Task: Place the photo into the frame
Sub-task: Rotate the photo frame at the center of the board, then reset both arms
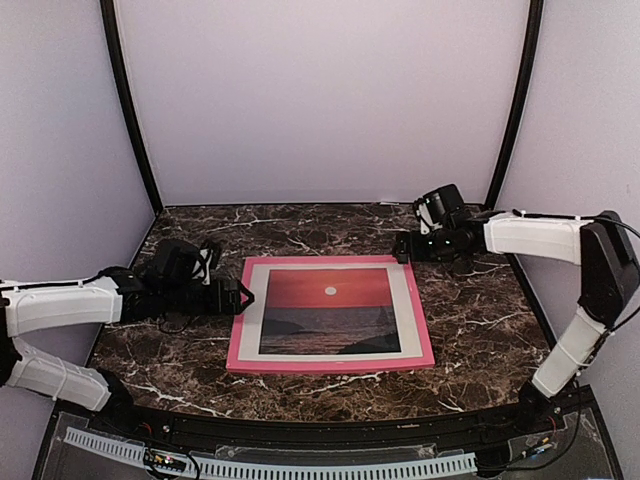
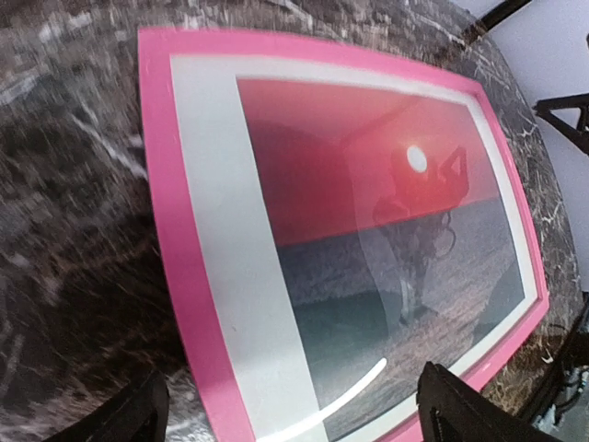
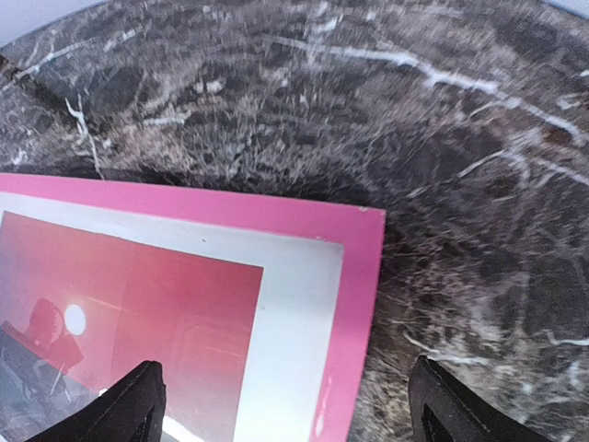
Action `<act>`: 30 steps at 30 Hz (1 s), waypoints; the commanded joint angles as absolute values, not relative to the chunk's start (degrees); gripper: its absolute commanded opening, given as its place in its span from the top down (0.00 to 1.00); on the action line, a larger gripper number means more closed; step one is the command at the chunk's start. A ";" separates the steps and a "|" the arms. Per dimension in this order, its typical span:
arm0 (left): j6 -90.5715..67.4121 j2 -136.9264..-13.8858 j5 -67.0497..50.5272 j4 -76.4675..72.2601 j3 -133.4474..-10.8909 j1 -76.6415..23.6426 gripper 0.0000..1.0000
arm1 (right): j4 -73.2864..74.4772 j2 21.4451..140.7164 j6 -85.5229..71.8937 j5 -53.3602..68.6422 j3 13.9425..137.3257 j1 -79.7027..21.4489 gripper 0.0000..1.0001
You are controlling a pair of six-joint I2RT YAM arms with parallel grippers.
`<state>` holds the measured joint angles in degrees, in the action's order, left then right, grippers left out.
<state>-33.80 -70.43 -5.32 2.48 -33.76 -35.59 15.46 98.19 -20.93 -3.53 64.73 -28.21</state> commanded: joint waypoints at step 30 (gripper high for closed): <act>-5.38 -43.19 27.59 14.69 -44.06 -33.75 0.01 | 22.88 49.93 -14.52 -21.60 45.98 -28.51 0.01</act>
<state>-7.44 -44.88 26.24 14.59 -46.28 -33.98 23.27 51.09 -14.20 -19.44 46.74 -28.25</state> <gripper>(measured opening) 0.988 0.986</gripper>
